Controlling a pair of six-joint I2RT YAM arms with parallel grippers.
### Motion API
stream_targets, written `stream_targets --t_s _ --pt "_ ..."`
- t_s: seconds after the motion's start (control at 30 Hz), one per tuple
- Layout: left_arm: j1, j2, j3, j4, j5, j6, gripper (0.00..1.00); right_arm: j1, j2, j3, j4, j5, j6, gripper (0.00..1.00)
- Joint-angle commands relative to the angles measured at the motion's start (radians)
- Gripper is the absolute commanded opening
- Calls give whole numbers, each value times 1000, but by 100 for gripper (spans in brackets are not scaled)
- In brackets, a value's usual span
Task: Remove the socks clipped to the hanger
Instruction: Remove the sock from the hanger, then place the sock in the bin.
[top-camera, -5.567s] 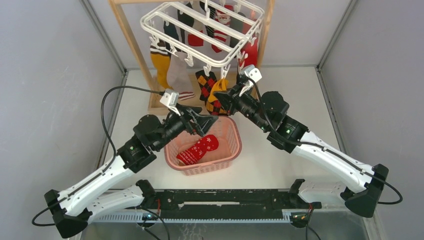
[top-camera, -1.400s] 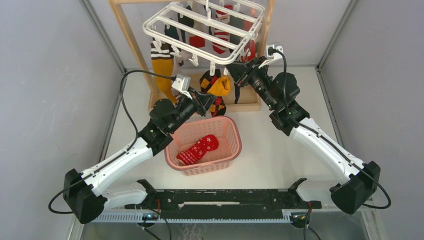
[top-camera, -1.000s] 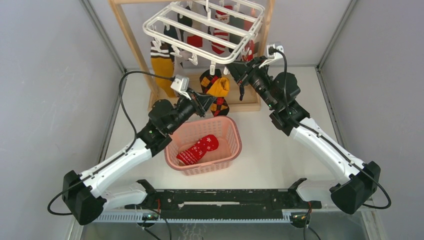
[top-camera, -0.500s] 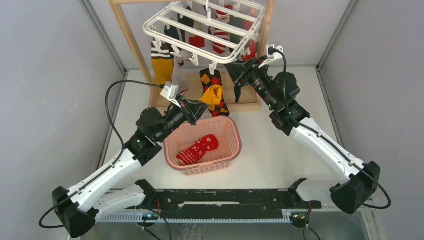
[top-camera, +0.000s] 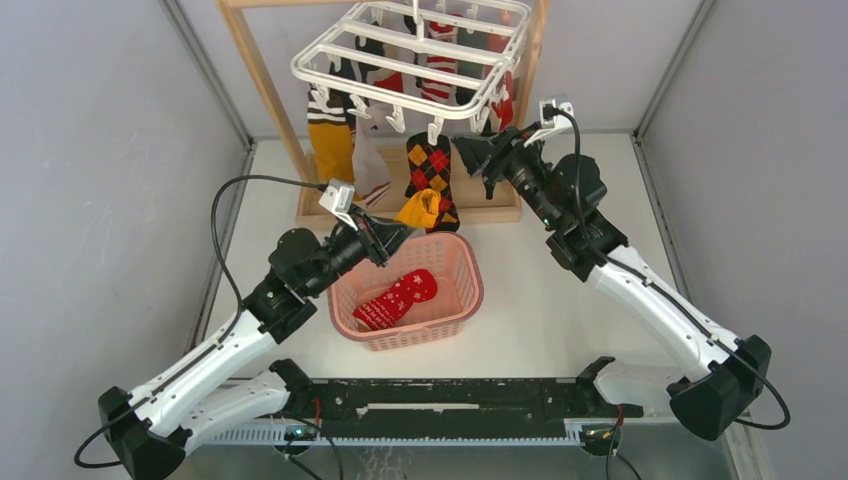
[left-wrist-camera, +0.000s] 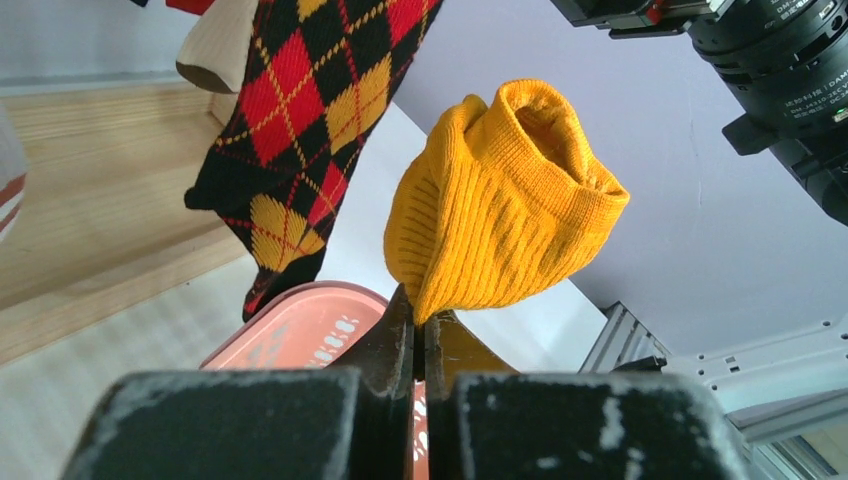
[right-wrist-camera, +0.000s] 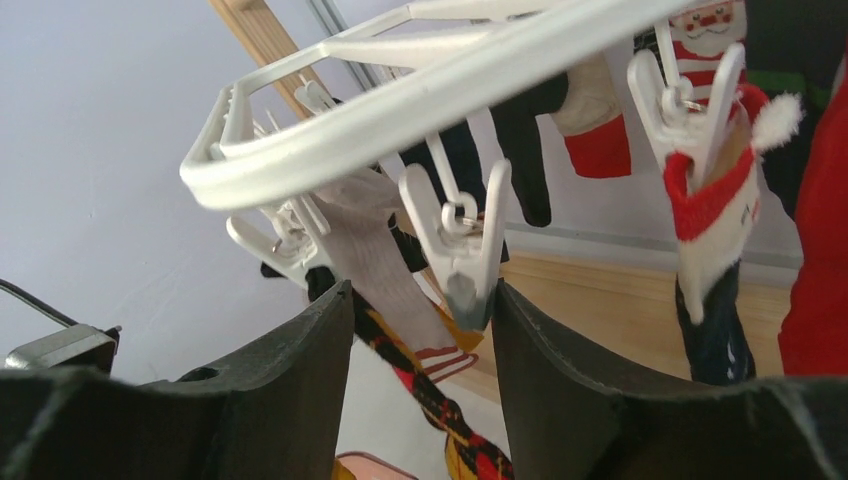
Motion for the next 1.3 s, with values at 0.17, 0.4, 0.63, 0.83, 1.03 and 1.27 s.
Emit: stream_targets --t_s 0.17,0.4,0.63,0.83,1.03,1.27 --pt "-4 -64 -64 -48 17 -38 0 16 -168 -146 -12 47 55 61" --pt "-5 -68 -114 -90 0 -60 3 59 -280 -259 -82 80 73 62" --pt "-9 -75 -170 -118 -14 -98 3 84 -428 -396 -135 114 132 62" --pt "-9 -56 -189 -204 -63 -105 4 102 -541 -487 -208 145 167 62" --pt "-12 0 -203 -249 -93 -128 5 110 -626 -566 -268 154 204 62" --pt "-17 85 -190 -305 -94 -136 18 144 -669 -618 -296 164 226 62"
